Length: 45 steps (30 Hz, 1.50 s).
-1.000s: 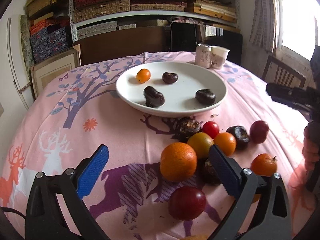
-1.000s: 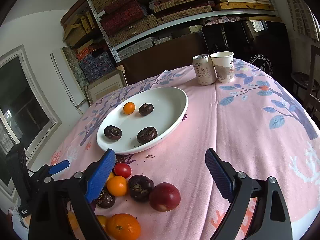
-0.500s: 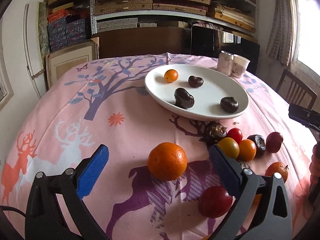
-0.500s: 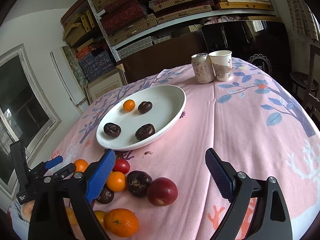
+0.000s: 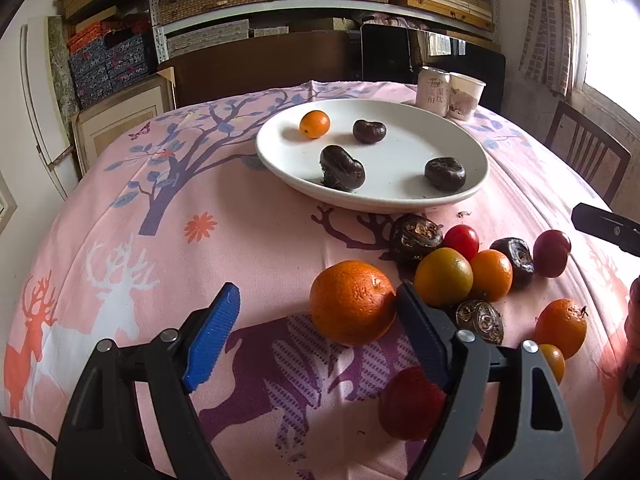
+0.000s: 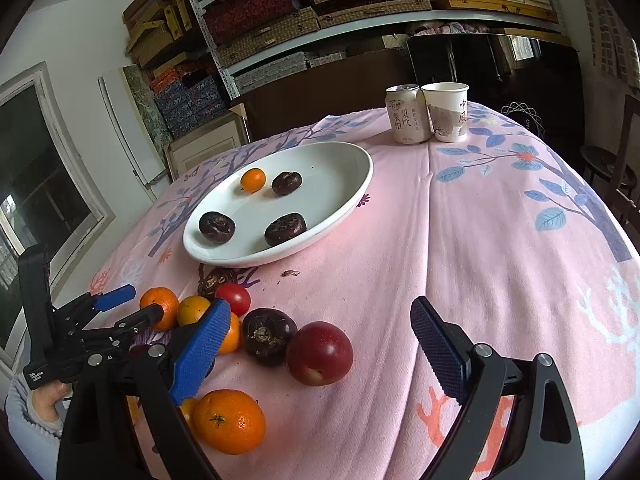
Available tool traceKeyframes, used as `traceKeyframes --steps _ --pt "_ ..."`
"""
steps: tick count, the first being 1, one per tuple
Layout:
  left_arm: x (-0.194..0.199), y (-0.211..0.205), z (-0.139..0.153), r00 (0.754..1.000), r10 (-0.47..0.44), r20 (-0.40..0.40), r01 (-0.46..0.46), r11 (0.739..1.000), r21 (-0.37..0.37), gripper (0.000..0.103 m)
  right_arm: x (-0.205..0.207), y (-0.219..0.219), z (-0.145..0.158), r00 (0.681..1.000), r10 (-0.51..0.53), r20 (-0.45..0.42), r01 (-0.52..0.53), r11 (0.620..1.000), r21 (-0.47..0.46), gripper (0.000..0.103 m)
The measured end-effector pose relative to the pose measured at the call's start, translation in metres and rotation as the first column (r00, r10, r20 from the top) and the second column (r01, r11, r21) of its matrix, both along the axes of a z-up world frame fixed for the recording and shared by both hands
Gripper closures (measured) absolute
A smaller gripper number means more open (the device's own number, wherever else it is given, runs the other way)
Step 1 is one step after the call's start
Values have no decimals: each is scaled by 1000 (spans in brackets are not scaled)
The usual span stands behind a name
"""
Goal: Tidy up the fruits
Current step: 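Grasp a large orange with the left tool while the right tool grasps a red plum, then lower the orange and red plum onto the white plate and open both tools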
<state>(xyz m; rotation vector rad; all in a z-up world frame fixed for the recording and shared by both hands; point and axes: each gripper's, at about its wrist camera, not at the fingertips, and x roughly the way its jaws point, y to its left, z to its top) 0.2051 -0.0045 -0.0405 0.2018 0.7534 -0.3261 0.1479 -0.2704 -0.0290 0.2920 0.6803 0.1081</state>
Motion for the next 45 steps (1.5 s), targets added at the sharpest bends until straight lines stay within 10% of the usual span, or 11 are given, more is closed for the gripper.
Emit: traceKeyframes --steps 4,11,18,23,30,45 --pt "2 -16 -6 998 -51 -25 53 997 58 25 2 4 -4 1000 4 -20 -4 1000 -25 11" --pt "2 -24 -7 989 -142 -49 143 990 11 59 0 1 -8 999 0 -37 -1 1000 -20 12" --pt "21 -21 -10 983 -153 -105 145 986 -83 59 0 -1 -12 998 10 -54 -10 1000 0 16" --pt "19 -19 -10 983 -150 -109 141 986 -92 60 3 -8 -20 994 28 -102 -22 998 60 46" --pt "15 -19 -10 985 -142 -102 135 988 -76 60 8 9 -29 983 91 -158 -88 996 27 61" --pt "9 -2 28 996 -88 16 89 984 -156 61 3 -4 -1 996 77 -35 -73 993 96 63"
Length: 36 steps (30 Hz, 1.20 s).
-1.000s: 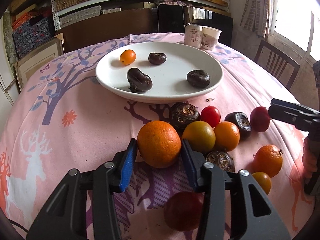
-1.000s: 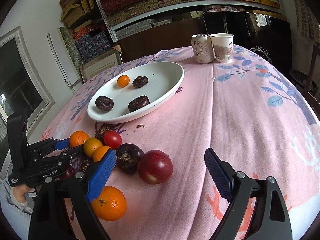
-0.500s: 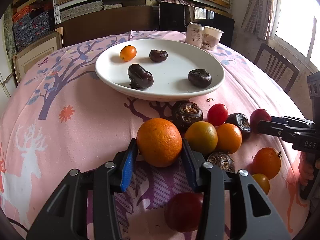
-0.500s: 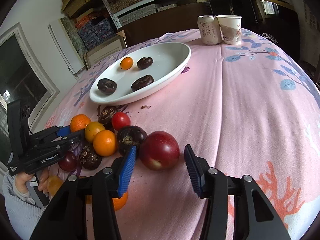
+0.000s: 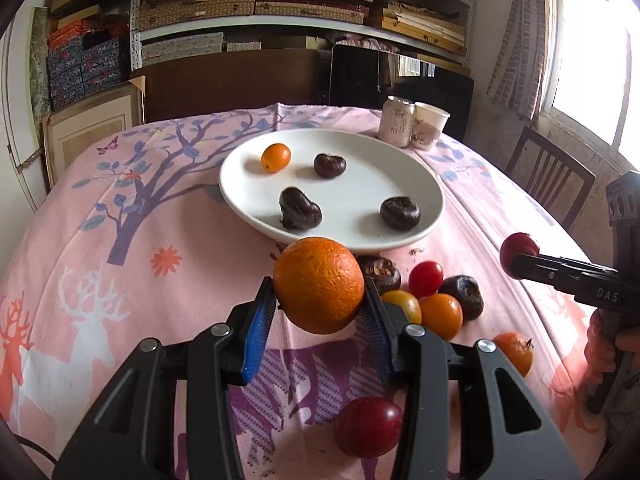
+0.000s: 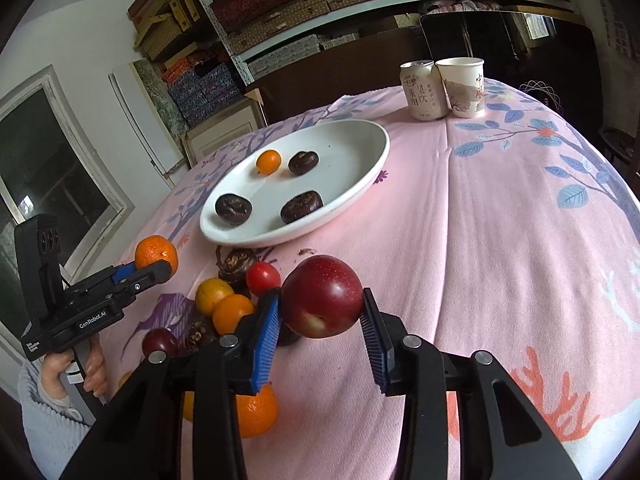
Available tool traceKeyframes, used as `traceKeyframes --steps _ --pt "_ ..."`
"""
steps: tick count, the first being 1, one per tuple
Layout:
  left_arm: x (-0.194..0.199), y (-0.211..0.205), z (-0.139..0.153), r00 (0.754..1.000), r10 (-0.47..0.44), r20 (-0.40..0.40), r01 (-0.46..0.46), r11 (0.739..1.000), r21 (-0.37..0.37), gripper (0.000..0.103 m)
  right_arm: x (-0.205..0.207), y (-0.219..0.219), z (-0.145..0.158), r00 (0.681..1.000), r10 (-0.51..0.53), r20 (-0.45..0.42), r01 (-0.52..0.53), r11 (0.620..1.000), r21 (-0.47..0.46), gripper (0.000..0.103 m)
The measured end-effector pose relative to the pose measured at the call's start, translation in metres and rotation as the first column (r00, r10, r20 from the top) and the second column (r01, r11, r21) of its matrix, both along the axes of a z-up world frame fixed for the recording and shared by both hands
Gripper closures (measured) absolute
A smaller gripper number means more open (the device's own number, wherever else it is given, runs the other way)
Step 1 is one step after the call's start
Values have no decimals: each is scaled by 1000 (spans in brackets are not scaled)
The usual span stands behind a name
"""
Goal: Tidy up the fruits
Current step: 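Lower the orange and red plum onto the white plate and open both tools, then grasp a red plum with the left tool while the right tool grasps a dark purple fruit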
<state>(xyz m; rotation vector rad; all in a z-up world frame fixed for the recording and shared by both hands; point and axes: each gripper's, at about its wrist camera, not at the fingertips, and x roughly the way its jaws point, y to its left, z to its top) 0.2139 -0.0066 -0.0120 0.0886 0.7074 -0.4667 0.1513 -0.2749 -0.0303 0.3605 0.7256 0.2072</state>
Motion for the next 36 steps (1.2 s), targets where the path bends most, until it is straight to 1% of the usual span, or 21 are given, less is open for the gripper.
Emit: traceKeyframes --steps 2,5,7,10,12,15,16,17,18,19,21,25,27,29,33,36 --pt "10 -4 8 1000 14 5 -14 1000 5 61 10 -2 13 1000 1 11 -1 1000 13 63" --pt "32 -14 17 1000 21 5 -21 1000 11 61 32 2 35 999 2 38 -2 1000 -13 63" --pt "47 -22 19 999 37 7 -37 999 14 61 50 6 43 999 7 48 -6 1000 -15 63" --pt "67 -33 16 999 42 -6 -42 999 10 61 79 16 41 999 15 39 -15 1000 -13 63" --pt "75 -42 11 999 25 -22 -25 1000 5 61 97 21 33 1000 15 25 -15 1000 -3 63" --pt "80 -54 2 999 -10 -31 11 1000 21 60 118 28 20 1000 10 0 -10 1000 -2 63" --pt "79 -57 -1 999 -23 -36 24 999 27 60 121 28 17 1000 9 -2 -9 1000 -8 61" --pt "79 -58 -4 999 -33 -43 34 999 29 59 120 27 16 1000 4 8 -4 1000 -11 51" --pt "79 -56 -4 998 -38 -47 39 999 17 54 119 24 16 1000 -7 19 8 1000 -16 46" --pt "77 -52 -2 999 -33 -43 33 999 -3 52 116 21 17 999 -23 29 24 1000 -18 43" --pt "73 -44 4 1000 0 -14 -1 1000 -29 36 112 16 21 999 -30 42 30 1000 1 43" --pt "59 -29 15 999 24 28 -23 999 -43 27 97 9 24 998 -30 52 29 999 34 42" --pt "50 -18 16 997 64 53 -61 997 -41 14 87 6 24 998 -41 55 39 999 34 41" --pt "42 -4 16 993 107 59 -104 993 -51 12 74 2 23 996 -58 62 56 998 35 38" --pt "26 26 8 988 156 6 -154 984 -91 10 48 -2 16 996 -61 59 59 997 47 37" --pt "7 38 0 985 171 -14 -172 982 -77 10 28 -2 14 997 -55 62 52 998 46 33"
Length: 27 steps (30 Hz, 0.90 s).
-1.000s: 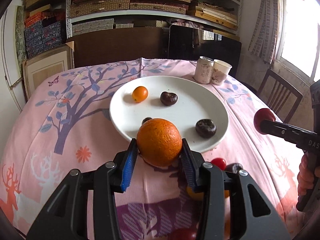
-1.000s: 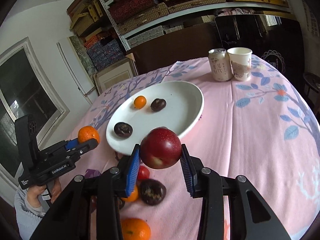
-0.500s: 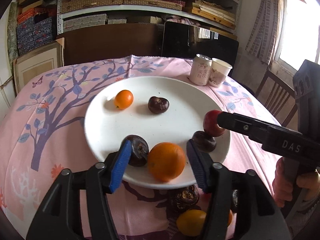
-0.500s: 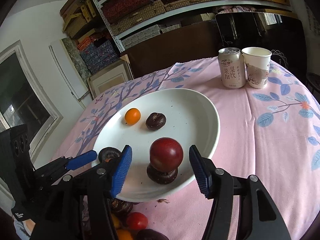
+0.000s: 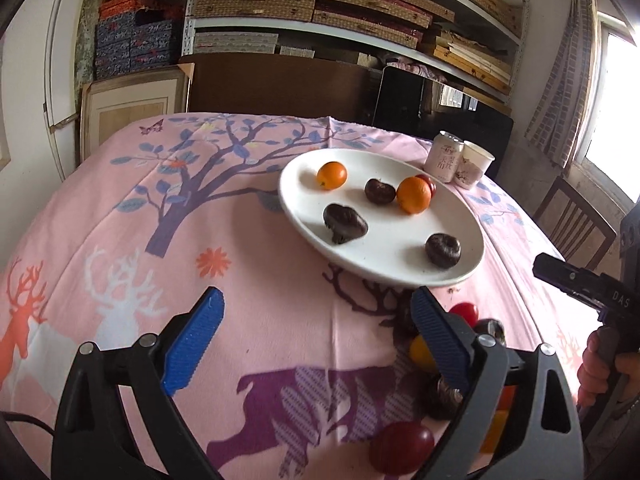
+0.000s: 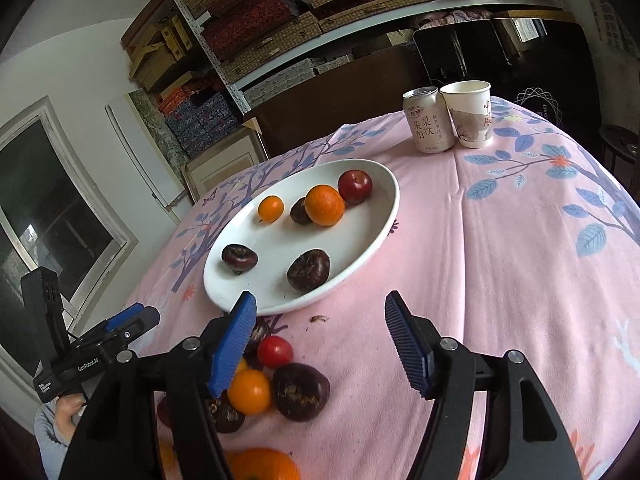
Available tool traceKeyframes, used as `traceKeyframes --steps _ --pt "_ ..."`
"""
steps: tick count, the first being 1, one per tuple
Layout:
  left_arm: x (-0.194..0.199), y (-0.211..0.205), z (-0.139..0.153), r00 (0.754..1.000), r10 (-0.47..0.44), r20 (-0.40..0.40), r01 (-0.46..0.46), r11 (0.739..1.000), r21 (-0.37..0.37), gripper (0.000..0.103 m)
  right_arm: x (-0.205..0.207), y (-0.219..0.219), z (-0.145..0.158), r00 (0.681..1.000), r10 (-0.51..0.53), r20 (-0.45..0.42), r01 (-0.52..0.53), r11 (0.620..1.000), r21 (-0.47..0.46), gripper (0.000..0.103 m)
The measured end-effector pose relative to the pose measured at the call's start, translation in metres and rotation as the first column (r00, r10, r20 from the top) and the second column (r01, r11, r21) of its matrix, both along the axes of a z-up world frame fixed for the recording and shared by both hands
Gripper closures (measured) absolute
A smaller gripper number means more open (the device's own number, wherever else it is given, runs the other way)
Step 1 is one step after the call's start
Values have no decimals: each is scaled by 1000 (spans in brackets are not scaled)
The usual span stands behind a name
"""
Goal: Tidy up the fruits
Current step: 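Grasp a red plum with the left tool while the right tool grasps a dark purple fruit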
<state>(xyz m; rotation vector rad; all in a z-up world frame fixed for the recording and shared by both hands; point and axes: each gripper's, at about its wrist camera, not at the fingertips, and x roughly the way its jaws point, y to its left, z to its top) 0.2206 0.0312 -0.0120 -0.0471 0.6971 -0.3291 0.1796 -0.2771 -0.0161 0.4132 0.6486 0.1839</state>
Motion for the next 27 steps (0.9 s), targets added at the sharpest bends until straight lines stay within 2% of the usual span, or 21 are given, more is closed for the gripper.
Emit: traceKeyframes --steps 3,5,8,10,13,16,20,22,24,27 --pt "-22 3 -2 1000 -22 16 22 1000 3 10 -20 0 3 999 -12 31 12 1000 -3 25" --pt "-38 -1 -1 997 -67 36 66 998 7 8 -27 -2 3 999 -20 40 20 1000 -1 22" --pt "-61 -13 -4 986 -154 61 151 987 54 5 -35 -6 -1 999 -26 30 26 1000 12 21" --pt "-69 -24 -8 976 -214 50 209 974 93 5 -36 -8 -2 999 -29 25 28 999 20 20" --pt "-75 -35 -14 967 -252 40 243 958 151 5 -35 -9 -3 999 -37 17 36 999 20 20" --pt "-72 -37 -19 965 -260 10 256 955 151 5 -35 -9 -4 999 -37 12 37 999 24 20" --pt "-58 -34 -32 974 -214 -79 225 961 163 5 -34 -8 -5 999 -42 3 41 999 20 18" --pt "-49 -26 -36 982 -157 -107 174 969 176 4 -34 -8 -5 999 -43 1 43 999 20 18" --pt "-42 -7 -31 990 -101 -95 112 987 118 4 -34 -8 -5 999 -43 2 43 999 21 18" --pt "-35 23 -23 998 43 -56 -38 995 87 5 -34 -9 -5 999 -43 5 43 999 27 17"
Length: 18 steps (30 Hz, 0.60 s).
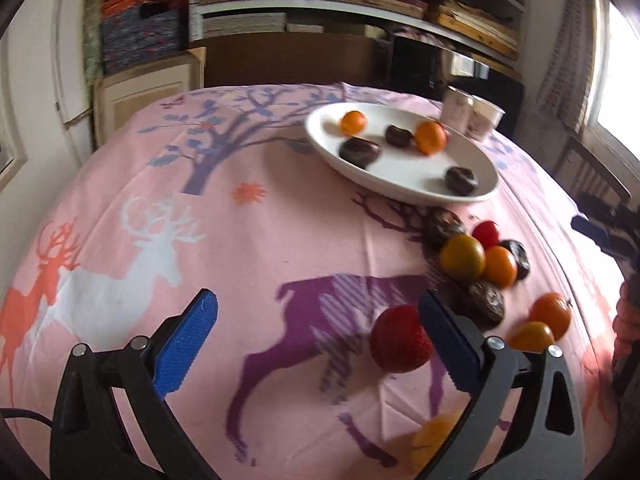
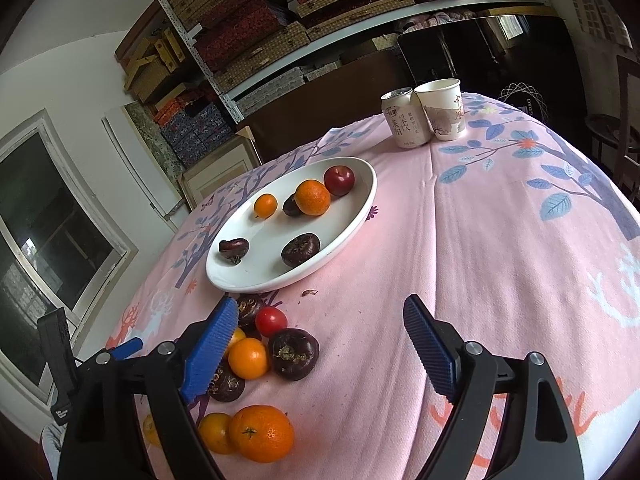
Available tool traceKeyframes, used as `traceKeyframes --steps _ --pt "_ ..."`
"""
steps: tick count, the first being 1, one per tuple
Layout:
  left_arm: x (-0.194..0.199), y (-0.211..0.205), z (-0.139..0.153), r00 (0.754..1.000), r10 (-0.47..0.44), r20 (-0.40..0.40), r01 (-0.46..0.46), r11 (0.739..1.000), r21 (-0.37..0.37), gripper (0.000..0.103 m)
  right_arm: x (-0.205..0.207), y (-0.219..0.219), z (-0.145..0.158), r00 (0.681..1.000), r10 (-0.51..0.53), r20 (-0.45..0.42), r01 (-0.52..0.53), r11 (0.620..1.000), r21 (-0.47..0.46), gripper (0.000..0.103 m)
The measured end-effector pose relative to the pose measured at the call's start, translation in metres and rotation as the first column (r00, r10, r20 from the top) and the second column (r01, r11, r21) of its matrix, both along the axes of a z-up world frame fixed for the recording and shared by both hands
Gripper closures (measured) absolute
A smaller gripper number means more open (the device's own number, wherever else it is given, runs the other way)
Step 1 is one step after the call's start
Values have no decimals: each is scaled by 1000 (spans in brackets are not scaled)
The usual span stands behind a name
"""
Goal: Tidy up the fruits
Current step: 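Grasp a red plum with the left tool while the right tool grasps a dark purple fruit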
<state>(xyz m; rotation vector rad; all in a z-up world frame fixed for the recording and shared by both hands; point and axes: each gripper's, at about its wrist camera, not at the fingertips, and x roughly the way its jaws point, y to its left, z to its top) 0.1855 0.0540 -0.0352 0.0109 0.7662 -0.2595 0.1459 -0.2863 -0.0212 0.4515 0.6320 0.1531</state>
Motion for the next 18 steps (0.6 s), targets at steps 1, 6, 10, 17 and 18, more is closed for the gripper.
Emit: traceKeyframes --steps 1,6,10,17,18 --pt "1 7 1 1000 6 -7 -7 999 -44 5 0 0 0 1000 1 1 -1 1000 1 17" --pt "-10 -12 -1 996 -90 0 90 996 -2 5 0 0 0 1000 0 0 0 1000 1 17" --pt "-10 -21 -4 993 -118 -11 118 992 34 9 0 0 0 1000 1 1 -1 1000 1 17" --pt "-2 -6 -9 997 -56 -46 56 998 -5 34 0 1 -1 1000 4 -7 -4 1000 -2 17" --pt "-3 -8 -10 997 -55 -46 56 998 13 34 0 1 -1 1000 4 -7 -4 1000 -1 17"
